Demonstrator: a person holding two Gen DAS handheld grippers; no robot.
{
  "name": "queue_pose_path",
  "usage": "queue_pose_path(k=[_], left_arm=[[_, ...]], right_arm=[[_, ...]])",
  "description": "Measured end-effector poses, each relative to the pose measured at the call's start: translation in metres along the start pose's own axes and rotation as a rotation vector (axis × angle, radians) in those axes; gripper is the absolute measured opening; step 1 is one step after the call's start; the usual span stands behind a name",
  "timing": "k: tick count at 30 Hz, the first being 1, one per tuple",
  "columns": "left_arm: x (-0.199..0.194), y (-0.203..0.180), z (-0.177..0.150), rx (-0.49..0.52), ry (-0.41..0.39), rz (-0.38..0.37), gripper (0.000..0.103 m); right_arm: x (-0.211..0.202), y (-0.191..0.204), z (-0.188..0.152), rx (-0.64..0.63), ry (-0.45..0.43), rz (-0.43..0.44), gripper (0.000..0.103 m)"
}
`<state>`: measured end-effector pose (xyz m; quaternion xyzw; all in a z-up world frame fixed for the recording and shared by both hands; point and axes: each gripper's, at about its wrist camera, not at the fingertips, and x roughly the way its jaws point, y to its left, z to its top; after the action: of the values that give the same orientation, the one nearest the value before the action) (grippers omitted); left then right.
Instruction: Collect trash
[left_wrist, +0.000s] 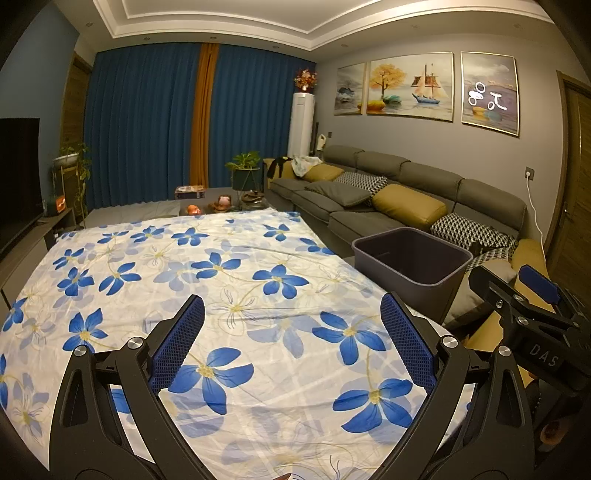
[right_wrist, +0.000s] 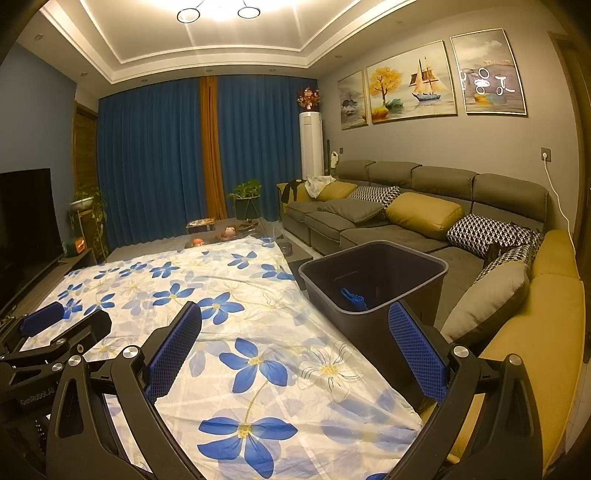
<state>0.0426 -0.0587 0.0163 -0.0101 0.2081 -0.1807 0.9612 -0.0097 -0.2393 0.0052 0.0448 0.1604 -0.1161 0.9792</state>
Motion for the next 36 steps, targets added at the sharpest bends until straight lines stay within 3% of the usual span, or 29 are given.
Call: queue_pose_path(k=[36], left_arm=[[-0.0027, 0.0041, 0.0072, -0.012, -0.007, 0.012, 0.094]], right_arm=[[0.0049, -0.0008, -0.0006, 0.000, 0.002, 0.012, 0.097]])
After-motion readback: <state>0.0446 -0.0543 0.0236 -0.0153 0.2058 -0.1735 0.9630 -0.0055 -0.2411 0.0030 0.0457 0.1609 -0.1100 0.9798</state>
